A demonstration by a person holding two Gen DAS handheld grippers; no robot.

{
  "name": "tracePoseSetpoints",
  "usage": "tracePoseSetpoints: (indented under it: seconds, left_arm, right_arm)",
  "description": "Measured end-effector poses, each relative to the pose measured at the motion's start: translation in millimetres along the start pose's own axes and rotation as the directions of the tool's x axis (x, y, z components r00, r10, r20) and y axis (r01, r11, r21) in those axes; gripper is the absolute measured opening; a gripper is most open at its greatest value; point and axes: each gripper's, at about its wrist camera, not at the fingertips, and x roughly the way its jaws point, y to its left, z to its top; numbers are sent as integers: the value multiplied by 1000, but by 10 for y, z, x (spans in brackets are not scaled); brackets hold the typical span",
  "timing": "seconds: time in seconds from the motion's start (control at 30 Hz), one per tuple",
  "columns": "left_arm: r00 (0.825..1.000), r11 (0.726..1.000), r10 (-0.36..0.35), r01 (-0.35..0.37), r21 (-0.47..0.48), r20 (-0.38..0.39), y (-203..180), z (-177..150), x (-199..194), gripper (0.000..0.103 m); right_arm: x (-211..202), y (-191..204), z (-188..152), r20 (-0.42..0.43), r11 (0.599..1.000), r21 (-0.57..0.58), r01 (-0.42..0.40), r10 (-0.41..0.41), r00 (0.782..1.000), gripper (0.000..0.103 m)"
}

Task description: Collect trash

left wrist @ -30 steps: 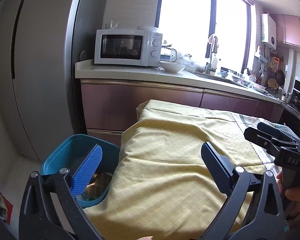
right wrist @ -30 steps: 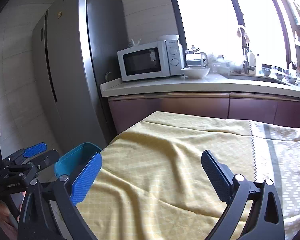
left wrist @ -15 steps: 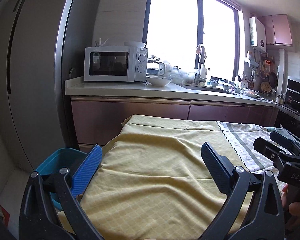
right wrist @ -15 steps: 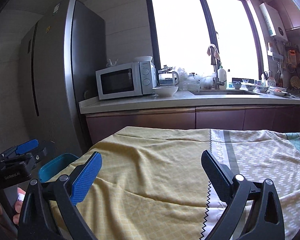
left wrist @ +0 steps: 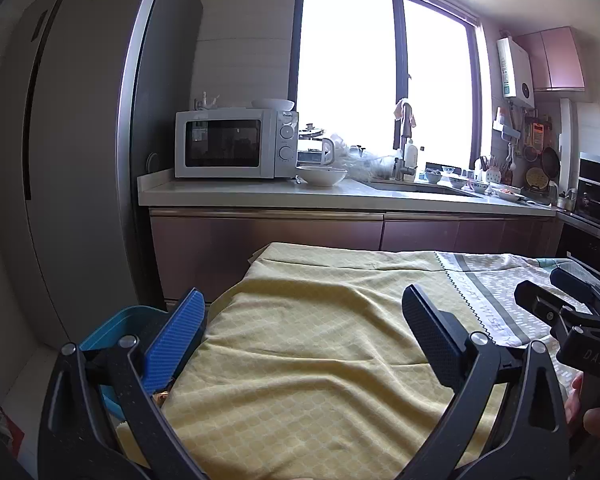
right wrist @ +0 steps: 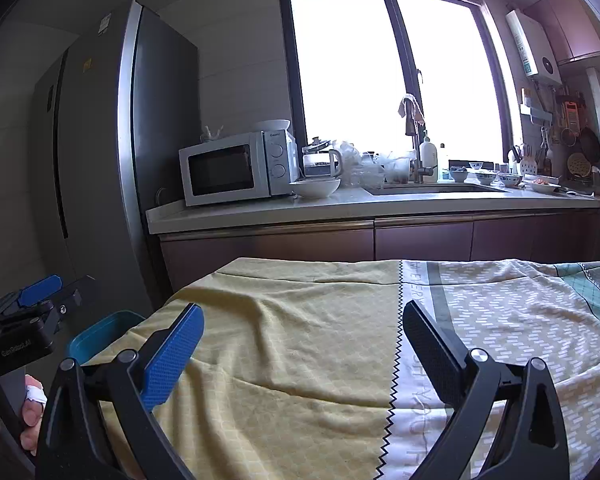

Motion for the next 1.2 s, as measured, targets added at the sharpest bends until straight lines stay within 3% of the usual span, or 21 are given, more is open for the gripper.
tracePoseSetpoints:
  seconds: [1.2]
  left_arm:
    - [1000,1000,14,-14,13,13,-60,-20,28,97]
  right_arm:
    - [-39,-121,24,16,999,12,39,-39,999,96]
